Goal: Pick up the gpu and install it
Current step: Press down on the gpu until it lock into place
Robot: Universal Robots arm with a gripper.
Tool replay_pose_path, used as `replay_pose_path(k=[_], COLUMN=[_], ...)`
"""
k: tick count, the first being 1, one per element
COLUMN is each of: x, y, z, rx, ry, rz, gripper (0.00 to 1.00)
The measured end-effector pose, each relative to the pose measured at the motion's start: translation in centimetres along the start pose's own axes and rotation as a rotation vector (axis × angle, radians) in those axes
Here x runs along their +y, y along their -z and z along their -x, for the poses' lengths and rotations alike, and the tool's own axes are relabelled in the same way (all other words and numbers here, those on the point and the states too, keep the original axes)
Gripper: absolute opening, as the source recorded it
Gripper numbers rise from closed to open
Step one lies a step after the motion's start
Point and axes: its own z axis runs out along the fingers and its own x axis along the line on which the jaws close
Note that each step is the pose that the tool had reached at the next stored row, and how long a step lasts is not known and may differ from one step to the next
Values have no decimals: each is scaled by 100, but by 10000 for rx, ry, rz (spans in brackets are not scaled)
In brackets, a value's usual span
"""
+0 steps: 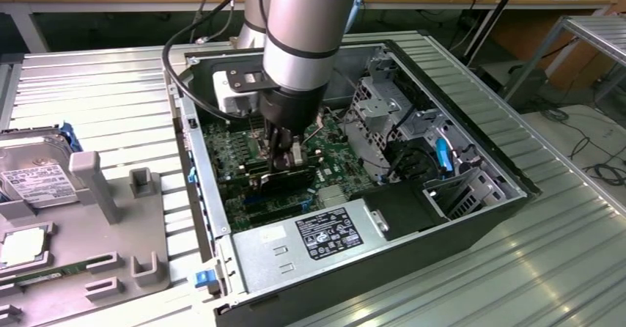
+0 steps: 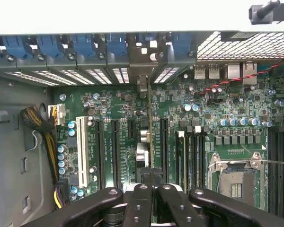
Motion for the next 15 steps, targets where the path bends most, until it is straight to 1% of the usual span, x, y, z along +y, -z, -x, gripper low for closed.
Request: replay_pose_path(k=[2, 15], x=[1, 12], y=[-27, -47], z=[-1, 0], rx=[0, -2], ry=[-1, -1], rz=[-1, 1], gripper=[11, 11])
